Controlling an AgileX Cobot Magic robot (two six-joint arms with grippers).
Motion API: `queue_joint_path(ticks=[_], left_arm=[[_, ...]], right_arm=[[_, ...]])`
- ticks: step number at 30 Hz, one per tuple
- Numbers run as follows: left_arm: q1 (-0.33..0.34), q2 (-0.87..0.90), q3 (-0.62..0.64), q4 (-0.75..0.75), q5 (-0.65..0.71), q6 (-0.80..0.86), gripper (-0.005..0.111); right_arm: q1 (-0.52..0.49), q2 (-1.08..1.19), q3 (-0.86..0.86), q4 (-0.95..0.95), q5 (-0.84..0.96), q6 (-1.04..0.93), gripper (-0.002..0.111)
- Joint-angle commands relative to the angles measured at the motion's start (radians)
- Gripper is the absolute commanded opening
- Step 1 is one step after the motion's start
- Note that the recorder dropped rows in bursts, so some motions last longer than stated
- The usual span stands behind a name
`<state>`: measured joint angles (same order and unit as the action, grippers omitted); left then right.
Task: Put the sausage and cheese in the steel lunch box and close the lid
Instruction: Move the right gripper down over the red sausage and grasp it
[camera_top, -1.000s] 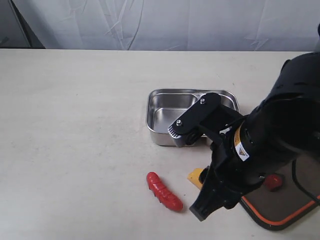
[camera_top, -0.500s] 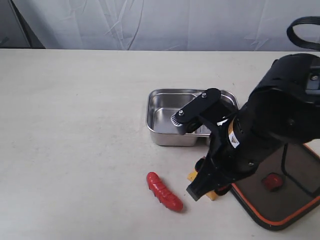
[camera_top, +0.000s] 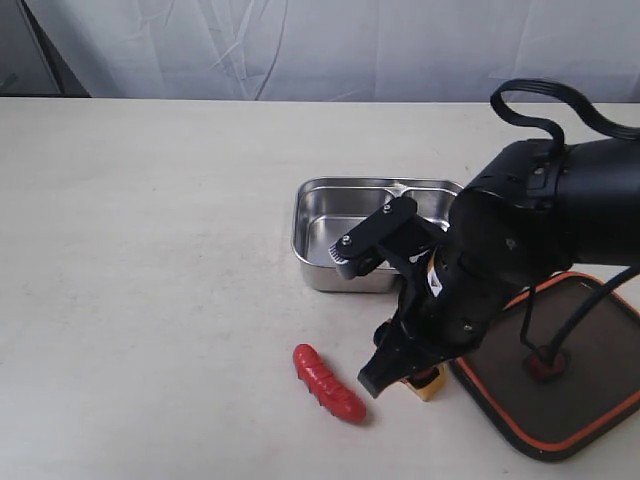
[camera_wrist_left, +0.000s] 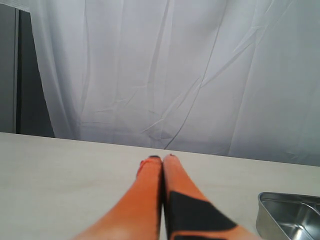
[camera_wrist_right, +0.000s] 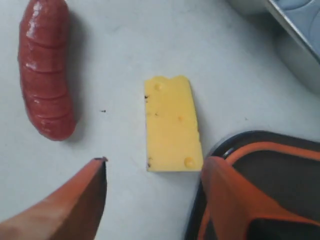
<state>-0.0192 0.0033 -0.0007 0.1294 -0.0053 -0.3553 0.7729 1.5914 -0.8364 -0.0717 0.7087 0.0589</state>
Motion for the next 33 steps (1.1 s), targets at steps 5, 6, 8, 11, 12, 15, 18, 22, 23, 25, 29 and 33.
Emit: queue_joint_path(ticks=[5,6,8,11,12,15,18,22,23,25,29,33], left_arm=[[-0.006,-0.003,0.001,-0.005,-0.010,-0.002,0.000],[-0.006,-0.003,0.001,-0.005,-0.010,-0.002,0.000],[-0.006,-0.003,0.001,-0.005,-0.010,-0.002,0.000],[-0.006,-0.003,0.001,-0.005,-0.010,-0.002,0.000],[-0.006,-0.003,0.001,-0.005,-0.010,-0.002,0.000],[-0.006,-0.003,0.001,0.002,-0.010,-0.002,0.000],[-0.006,-0.003,0.001,0.002,-0.010,-0.002,0.000],[-0.006,-0.003,0.001,0.002,-0.010,-0.002,0.000],[-0.006,-0.003,0.001,0.002,-0.010,-0.002,0.000],[-0.006,-0.003,0.001,0.002,-0.010,-0.002,0.000],[-0.006,-0.003,0.001,0.002,-0.010,-0.002,0.000],[-0.006,-0.003,0.001,0.002,-0.010,-0.002,0.000]], right_arm=[[-0.006,0.008,-0.071,0.171,-0.032,-0.181,0.057],[-0.006,0.008,-0.089,0.242,-0.034,-0.249,0.057],[-0.006,0.011,-0.104,0.304,-0.034,-0.330,0.057],[-0.004,0.047,-0.106,0.322,-0.030,-0.355,0.057],[-0.004,0.060,-0.106,0.327,-0.030,-0.357,0.057],[-0.004,0.088,-0.106,0.367,-0.033,-0.390,0.057],[-0.004,0.095,-0.106,0.403,-0.053,-0.427,0.057],[-0.004,0.111,-0.106,0.407,-0.063,-0.428,0.057],[-0.004,0.113,-0.106,0.412,-0.063,-0.431,0.057],[-0.002,0.122,-0.106,0.435,-0.063,-0.457,0.057],[-0.002,0.140,-0.106,0.491,-0.071,-0.514,0.057],[-0.002,0.161,-0.106,0.491,-0.082,-0.514,0.057]])
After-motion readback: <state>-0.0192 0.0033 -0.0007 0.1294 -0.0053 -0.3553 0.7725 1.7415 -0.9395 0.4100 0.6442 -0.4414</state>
